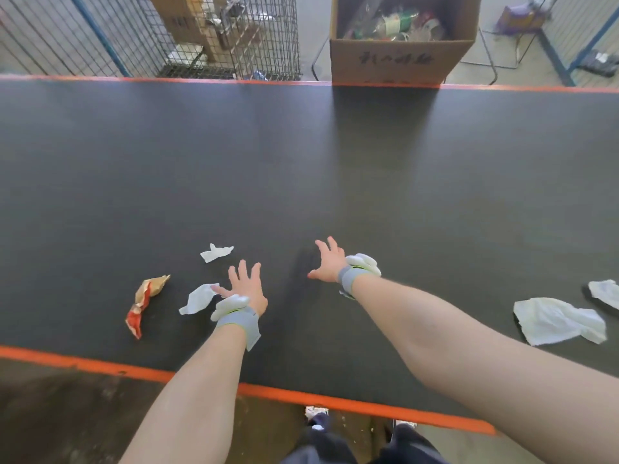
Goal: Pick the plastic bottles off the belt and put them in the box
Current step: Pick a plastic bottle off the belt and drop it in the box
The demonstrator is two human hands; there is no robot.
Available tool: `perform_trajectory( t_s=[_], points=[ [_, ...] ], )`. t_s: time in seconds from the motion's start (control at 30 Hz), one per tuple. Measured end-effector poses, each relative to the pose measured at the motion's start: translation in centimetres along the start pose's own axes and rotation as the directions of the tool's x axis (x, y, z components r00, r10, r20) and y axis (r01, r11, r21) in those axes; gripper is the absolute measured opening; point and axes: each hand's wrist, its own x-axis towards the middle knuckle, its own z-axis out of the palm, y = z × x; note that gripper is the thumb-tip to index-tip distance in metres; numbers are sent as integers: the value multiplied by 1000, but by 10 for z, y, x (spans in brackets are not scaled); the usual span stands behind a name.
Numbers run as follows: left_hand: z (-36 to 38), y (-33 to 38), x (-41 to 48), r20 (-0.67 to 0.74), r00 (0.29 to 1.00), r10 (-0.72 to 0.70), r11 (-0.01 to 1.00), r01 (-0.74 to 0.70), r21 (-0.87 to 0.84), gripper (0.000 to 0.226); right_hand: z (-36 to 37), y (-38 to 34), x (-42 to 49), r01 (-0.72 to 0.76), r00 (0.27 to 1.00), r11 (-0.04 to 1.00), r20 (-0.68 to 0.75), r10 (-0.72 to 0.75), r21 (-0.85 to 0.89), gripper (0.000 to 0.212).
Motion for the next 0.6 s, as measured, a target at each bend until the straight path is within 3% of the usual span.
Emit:
perform_trajectory(
  t_s=[0.2,0.33,0.47,0.6],
  points=[
    [19,-58,-12,56,976,-209,972,214,-99,114,30,-42,-17,294,945,953,169,-279,-72,126],
    [44,-73,-13,111,969,-222,959,237,-158,96,50,-54,-19,381,923,895,156,-352,-232,131],
    [63,-66,-10,156,985,-73,978,102,-183,70,63,-48,-16,331,942,880,167,-290,-341,120],
    [55,-38,-5,-2,995,98,983,-97,-157,73,63,-26,-10,189,981,909,107,-160,-372,84]
  ],
)
